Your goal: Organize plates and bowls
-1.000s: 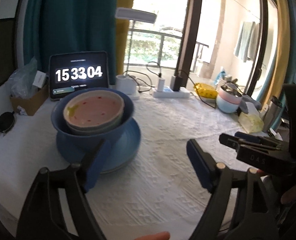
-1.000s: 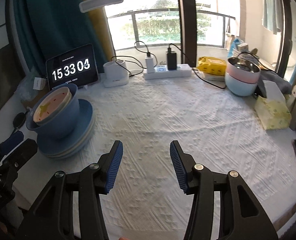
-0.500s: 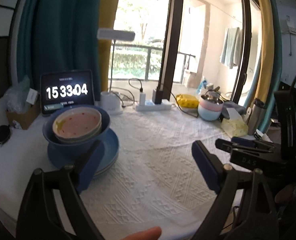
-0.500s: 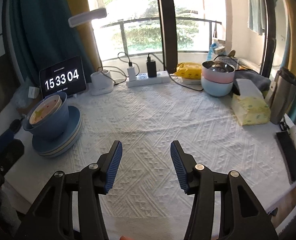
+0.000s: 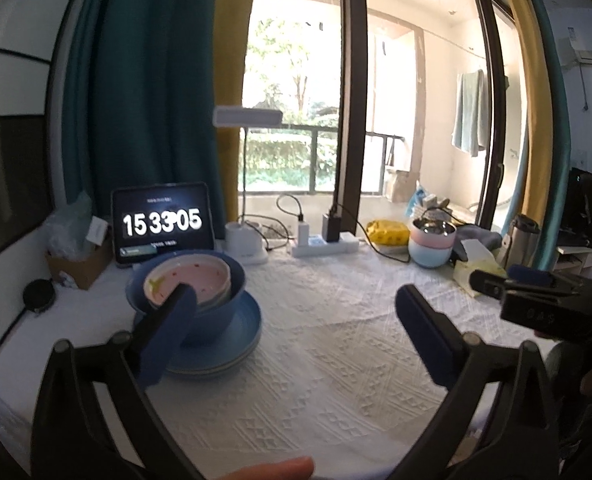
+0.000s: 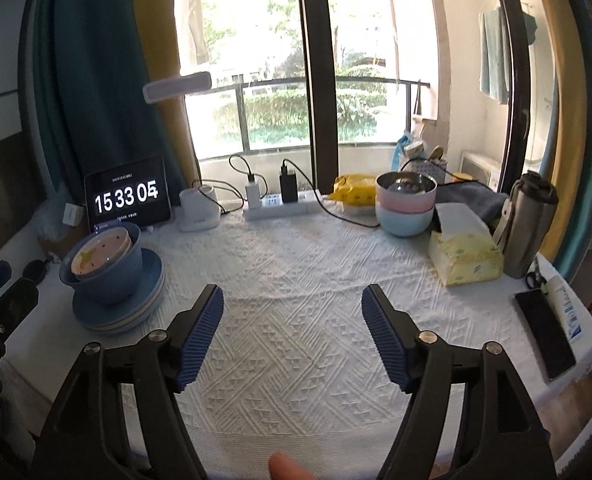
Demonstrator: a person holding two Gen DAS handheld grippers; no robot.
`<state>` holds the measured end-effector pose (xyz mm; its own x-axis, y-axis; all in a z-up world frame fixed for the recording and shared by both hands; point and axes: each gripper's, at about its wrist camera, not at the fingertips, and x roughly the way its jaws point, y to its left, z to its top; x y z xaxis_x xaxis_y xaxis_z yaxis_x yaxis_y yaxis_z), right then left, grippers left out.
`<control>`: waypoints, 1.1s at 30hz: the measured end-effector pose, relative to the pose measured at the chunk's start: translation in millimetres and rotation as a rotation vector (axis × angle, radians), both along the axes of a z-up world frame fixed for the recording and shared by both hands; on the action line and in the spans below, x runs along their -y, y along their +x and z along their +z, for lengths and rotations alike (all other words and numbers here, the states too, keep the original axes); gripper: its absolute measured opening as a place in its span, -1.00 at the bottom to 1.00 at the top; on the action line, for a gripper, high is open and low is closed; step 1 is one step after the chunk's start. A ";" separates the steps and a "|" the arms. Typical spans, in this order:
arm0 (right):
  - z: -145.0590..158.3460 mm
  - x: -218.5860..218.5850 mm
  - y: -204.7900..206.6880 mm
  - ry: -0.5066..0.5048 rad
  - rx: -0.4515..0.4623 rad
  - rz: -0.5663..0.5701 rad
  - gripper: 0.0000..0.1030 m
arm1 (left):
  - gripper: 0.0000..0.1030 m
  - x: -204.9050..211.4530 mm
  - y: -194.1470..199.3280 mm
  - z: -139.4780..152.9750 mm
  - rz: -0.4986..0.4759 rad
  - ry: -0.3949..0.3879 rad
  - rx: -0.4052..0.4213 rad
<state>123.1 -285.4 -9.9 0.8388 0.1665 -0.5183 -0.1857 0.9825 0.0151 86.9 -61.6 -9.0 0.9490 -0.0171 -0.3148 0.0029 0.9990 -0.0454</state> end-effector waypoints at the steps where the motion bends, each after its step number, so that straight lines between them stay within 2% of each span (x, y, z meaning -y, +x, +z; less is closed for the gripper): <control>1: 3.1 1.1 -2.5 0.001 0.008 0.001 0.48 | 0.98 -0.7 -2.2 1.4 0.002 0.002 0.008; 17: 45.6 4.1 -34.7 -0.028 0.127 0.005 0.49 | 0.98 -14.5 -31.9 40.3 0.033 0.011 0.117; 24: 65.6 6.6 -49.8 -0.018 0.174 -0.010 0.49 | 0.98 -20.6 -40.6 52.4 0.025 0.005 0.134; 33: 70.5 6.1 -53.6 -0.021 0.178 -0.012 0.50 | 0.98 -28.1 -42.4 54.1 0.024 -0.005 0.137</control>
<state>69.5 -291.4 60.7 0.9194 0.1463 -0.3650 -0.1716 0.9844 -0.0377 44.4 -33.5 45.1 0.9832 0.0049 -0.1823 -0.0146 0.9986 -0.0515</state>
